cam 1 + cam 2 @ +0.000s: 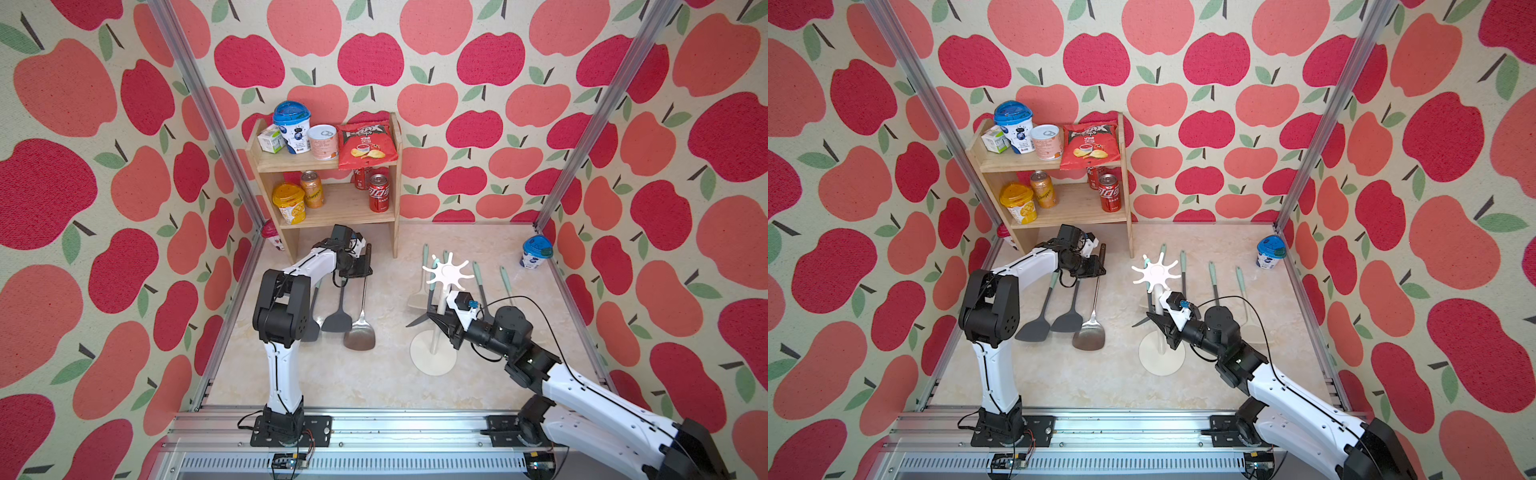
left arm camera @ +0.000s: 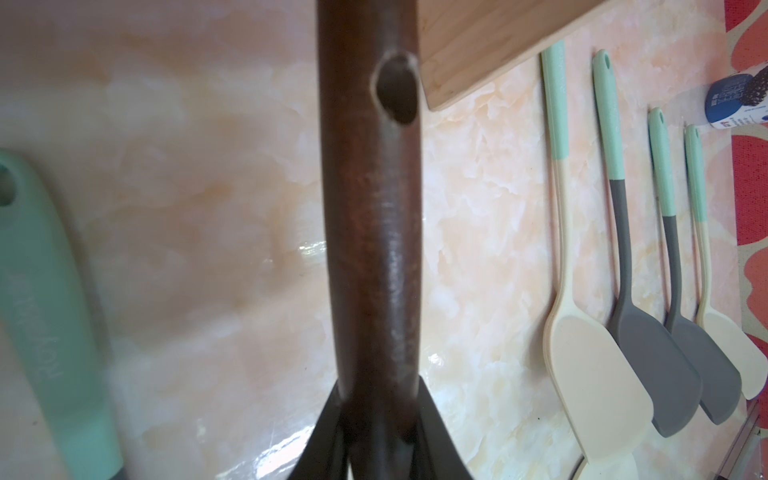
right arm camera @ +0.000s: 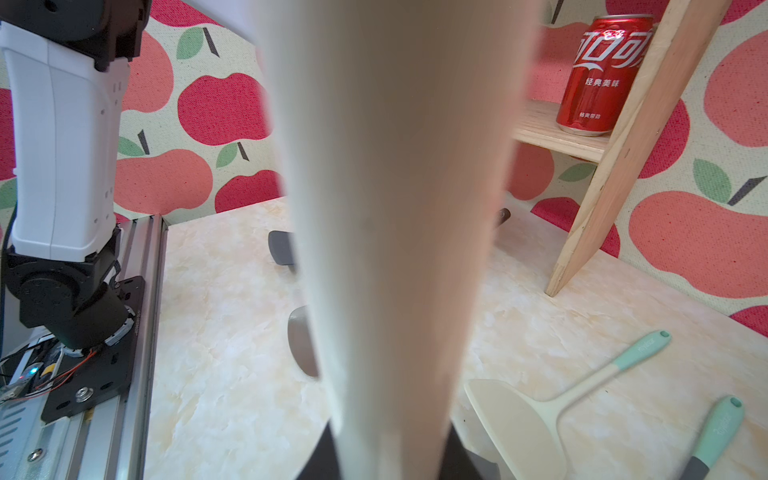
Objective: Take the spatula off the kitchen utensil rack
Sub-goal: Place the spatula at the center of the board.
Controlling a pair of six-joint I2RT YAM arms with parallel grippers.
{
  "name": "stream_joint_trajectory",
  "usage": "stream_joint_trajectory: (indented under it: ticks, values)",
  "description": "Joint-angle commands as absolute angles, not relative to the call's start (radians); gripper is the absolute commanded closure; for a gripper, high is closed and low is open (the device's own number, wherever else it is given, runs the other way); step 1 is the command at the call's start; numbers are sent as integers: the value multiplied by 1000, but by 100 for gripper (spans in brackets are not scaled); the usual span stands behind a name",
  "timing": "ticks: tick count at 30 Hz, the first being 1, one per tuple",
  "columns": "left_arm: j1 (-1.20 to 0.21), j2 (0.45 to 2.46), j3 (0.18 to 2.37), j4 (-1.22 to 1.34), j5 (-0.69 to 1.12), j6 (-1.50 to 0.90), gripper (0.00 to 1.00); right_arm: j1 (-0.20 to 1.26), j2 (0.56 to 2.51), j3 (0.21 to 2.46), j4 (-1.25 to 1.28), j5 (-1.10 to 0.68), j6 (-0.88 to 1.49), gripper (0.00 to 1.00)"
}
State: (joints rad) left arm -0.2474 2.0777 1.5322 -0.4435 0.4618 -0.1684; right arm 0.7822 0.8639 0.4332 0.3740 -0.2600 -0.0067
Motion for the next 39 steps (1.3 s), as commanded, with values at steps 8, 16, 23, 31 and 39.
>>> stream_joint_trajectory:
  ticks: [8, 16, 23, 31, 39]
  values:
    - [-227, 2133, 1557, -432, 463, -189, 100, 779, 887, 411, 261, -261, -22, 100]
    - [-225, 2155, 1572, -442, 463, -202, 97, 779, 888, 410, 261, -259, -23, 100]
    - [-225, 2162, 1589, -457, 455, -200, 93, 779, 881, 408, 258, -251, -26, 100]
    - [-225, 2178, 1601, -477, 460, -198, 85, 779, 879, 408, 253, -250, -28, 100]
    - [-235, 2110, 1580, -481, 431, -184, 75, 779, 884, 410, 256, -257, -26, 100]
